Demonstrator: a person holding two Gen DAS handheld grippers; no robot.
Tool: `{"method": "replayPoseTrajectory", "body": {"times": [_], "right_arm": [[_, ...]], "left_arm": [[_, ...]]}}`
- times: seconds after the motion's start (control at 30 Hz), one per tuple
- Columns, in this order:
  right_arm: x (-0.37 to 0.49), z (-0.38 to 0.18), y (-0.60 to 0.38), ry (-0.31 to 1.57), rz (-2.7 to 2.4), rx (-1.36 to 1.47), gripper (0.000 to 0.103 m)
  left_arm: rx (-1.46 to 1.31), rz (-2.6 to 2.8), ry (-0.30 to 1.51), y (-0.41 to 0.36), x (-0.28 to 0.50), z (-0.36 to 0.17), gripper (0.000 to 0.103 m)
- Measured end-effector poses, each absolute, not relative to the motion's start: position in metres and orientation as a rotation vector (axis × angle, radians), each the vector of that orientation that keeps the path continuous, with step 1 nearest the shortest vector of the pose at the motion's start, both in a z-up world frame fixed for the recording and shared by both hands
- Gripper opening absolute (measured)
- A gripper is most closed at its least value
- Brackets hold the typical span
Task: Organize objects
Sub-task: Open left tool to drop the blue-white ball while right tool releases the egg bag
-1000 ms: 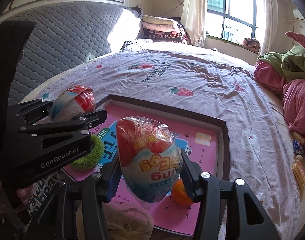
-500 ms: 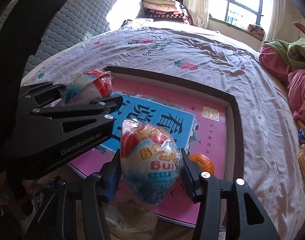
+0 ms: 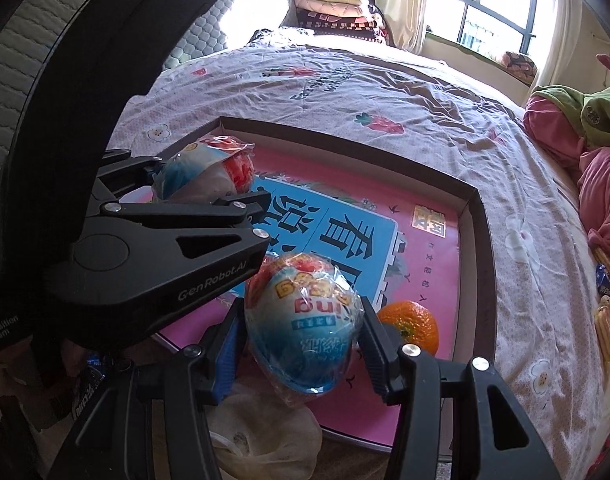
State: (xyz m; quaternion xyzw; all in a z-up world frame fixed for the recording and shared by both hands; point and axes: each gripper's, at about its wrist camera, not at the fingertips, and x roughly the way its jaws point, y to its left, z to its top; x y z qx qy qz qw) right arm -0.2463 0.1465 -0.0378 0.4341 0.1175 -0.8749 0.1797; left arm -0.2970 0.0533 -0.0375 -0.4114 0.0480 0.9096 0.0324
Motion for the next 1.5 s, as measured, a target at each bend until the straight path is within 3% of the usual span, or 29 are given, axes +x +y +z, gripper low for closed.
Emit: {"method": "replayPoseTrajectory", "body": {"times": [1.0, 1.5], "right_arm": [[-0.245, -0.032, 0.147, 0.323, -2.478, 1.217, 0.057], [-0.245, -0.030, 0.147, 0.328, -2.480, 1.205, 0.062]], "left_arm": [[-1.411, 2.691, -0.005, 0.046, -0.315, -0.053, 0.053], [-1.447, 2.672, 0.018, 0.044, -0.304, -0.051, 0.060]]}}
